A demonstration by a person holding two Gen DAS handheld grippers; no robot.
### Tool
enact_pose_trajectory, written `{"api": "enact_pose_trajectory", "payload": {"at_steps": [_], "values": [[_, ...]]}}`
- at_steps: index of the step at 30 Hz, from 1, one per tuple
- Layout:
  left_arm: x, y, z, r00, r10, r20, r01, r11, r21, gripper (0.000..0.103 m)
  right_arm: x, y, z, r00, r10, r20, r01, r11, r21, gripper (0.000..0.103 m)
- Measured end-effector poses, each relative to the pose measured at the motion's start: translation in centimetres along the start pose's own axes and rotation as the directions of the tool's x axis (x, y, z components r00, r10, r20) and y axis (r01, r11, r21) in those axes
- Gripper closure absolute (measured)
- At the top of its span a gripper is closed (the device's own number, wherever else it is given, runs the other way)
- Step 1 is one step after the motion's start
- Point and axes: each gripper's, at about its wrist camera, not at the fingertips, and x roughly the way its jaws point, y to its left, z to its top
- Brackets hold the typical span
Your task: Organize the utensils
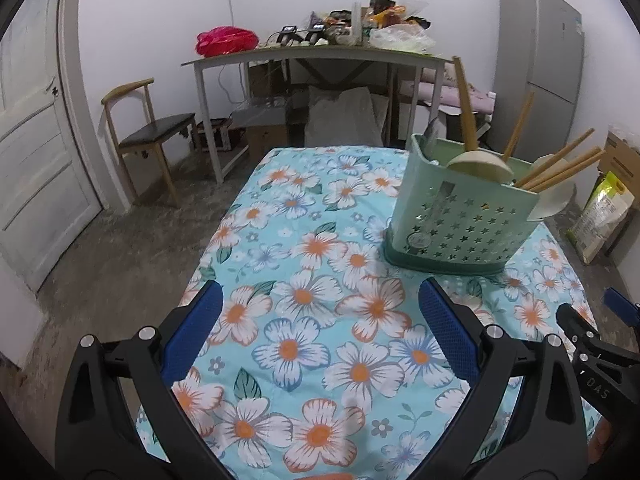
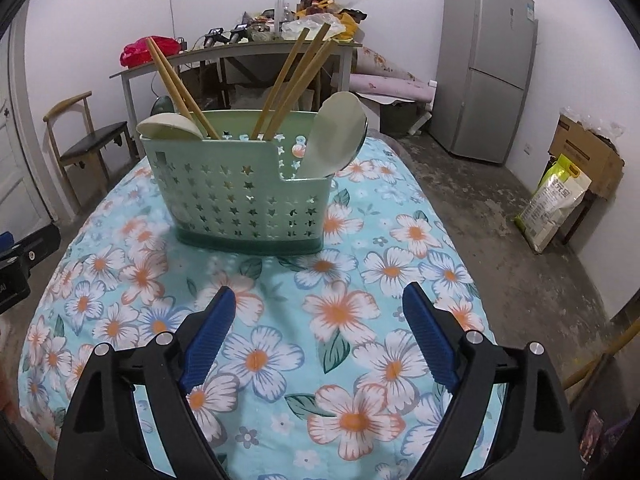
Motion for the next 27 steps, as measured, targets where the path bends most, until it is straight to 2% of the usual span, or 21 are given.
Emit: {"api": "enact_pose_trajectory", "payload": {"at_steps": [9, 27], "values": [[0.53, 0.19, -0.08, 0.999, 0.037, -0.014, -0.037, 0.999, 0.008, 0.008, 0.28, 0.09, 0.04, 1.000, 0.007, -0.009, -0.007, 1.000, 0.005, 0.020], [0.57, -0.37, -0.04, 1.000, 0.021, -0.015, -0.020, 0.999, 0.027, 0.009, 0.23, 0.25, 0.23, 1.000, 0.010, -0.001, -0.010, 1.000, 0.007, 0.020]]}}
